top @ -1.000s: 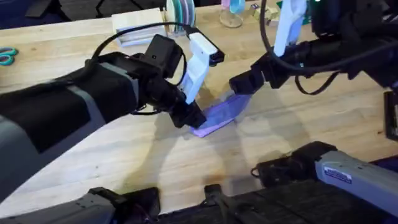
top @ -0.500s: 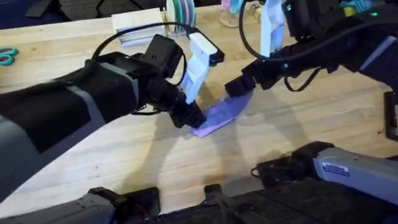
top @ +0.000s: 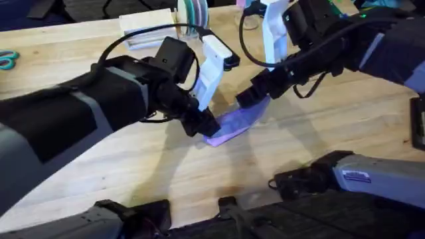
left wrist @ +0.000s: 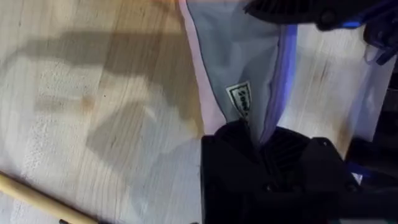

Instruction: Unzip the bag, pick up the pens from the table one at a time and place them inside, then zip the bag closed.

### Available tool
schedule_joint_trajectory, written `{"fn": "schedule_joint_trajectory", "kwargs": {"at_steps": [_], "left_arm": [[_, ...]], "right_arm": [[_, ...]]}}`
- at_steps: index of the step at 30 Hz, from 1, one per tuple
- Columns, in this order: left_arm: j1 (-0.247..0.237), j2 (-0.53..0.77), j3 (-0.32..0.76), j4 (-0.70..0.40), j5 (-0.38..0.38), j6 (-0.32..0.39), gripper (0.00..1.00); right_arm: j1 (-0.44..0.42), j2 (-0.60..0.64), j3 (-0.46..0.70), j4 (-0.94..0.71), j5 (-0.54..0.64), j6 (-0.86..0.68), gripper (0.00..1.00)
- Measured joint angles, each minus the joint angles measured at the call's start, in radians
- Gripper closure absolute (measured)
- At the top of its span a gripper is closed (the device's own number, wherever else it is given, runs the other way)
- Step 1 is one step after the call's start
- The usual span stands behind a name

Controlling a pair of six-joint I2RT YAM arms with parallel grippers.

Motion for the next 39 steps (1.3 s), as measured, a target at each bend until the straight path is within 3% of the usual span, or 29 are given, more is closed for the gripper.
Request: {"fn": "schedule_joint_trajectory", "kwargs": {"at_steps": [10, 14, 17, 26, 32, 39], "left_arm": [[-0.001, 0.0, 0.0, 0.0, 0.0, 0.0, 0.958], [-0.001, 0.0, 0.0, 0.0, 0.0, 0.0, 0.958], [-0.002, 0.0, 0.0, 0.0, 0.0, 0.0, 0.958], [-0.002, 0.0, 0.0, 0.0, 0.0, 0.0, 0.958], [-0.002, 0.0, 0.0, -0.001, 0.0, 0.0, 0.958], [-0.002, 0.0, 0.0, -0.003, 0.0, 0.0, 0.958]], "right_arm": [[0.006, 0.004, 0.003, -0.038, 0.022, -0.017, 0.506], [0.01, 0.004, 0.003, -0.048, 0.017, -0.019, 0.713], [0.01, 0.004, 0.004, -0.055, 0.019, -0.025, 0.941], [0.01, -0.007, 0.005, -0.068, 0.057, -0.06, 0.971], [0.01, -0.091, 0.005, -0.079, 0.067, -0.064, 0.971], [0.009, -0.158, 0.005, -0.115, 0.008, -0.067, 0.971]]}}
